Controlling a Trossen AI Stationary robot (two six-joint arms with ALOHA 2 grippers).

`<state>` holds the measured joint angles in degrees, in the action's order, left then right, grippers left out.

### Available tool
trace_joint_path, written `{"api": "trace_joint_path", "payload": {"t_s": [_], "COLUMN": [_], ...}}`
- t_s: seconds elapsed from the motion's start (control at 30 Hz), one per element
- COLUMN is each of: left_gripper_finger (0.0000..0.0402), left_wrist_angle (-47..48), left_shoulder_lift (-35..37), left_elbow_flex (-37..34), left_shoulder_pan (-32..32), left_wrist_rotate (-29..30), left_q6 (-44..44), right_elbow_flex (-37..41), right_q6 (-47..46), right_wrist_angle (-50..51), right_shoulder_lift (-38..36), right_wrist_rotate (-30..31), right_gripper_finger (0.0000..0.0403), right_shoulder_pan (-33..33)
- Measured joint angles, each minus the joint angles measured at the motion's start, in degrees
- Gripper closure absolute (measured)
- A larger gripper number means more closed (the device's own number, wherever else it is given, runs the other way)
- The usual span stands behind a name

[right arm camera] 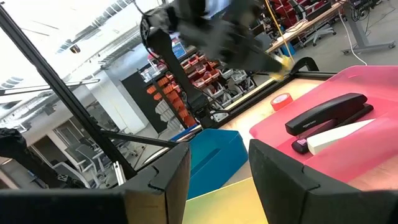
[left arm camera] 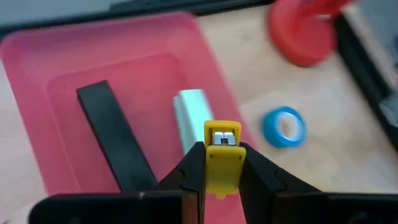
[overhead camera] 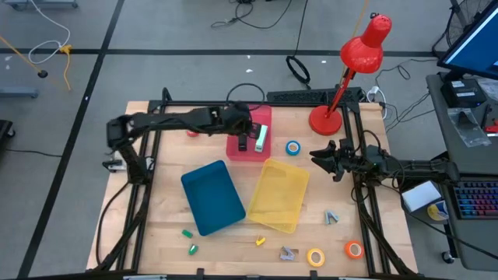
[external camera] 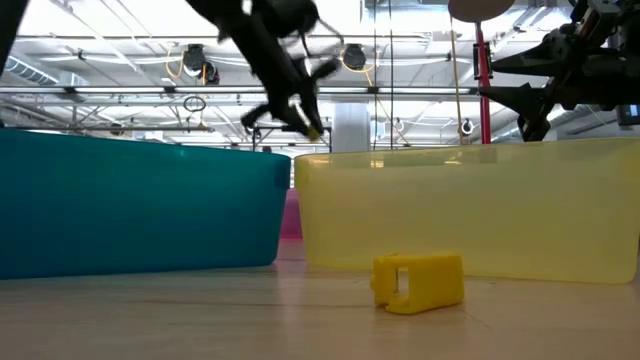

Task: Pick and place Stapler, Stapler remover, tape
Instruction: Put the small yellow stapler into the red bin

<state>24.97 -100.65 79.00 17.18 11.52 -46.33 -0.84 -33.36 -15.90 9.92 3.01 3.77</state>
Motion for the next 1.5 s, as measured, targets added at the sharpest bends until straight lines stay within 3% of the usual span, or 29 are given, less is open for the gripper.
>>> {"api": "trace_joint_path", "payload": {"t_s": [0.33, 0.77, 1.2, 1.5], "left_gripper_finger": [0.0325, 0.0317, 0.0229, 0.0213], "left_wrist_angle": [-6.17, -6.57, -6.29, -6.29], "left_shoulder_lift": [-8.68, -9.01, -9.02, -9.01], "left_elbow_flex": [-0.02, -0.02, 0.00, 0.02], "left_shoulder_pan": [5.18, 6.38, 6.57, 7.73], "left_wrist_rotate": [-4.78, -7.42, -7.80, -13.03], "left_q6": [-6.69, -2.90, -1.56, -1.37], "right_elbow_flex": [-0.01, -0.02, -0.02, -0.01], "right_q6": [0.00, 0.00, -0.04, -0.04], "right_wrist_angle": [0.07, 0.81, 0.80, 0.79], "right_shoulder_lift": [0.00, 0.01, 0.01, 0.01], "right_wrist_rotate": [0.00, 0.17, 0.17, 0.00], "right_gripper_finger": [0.0245, 0.0245, 0.0245, 0.0245], "right_shoulder_pan": [0.00, 0.00, 0.00, 0.00]}}
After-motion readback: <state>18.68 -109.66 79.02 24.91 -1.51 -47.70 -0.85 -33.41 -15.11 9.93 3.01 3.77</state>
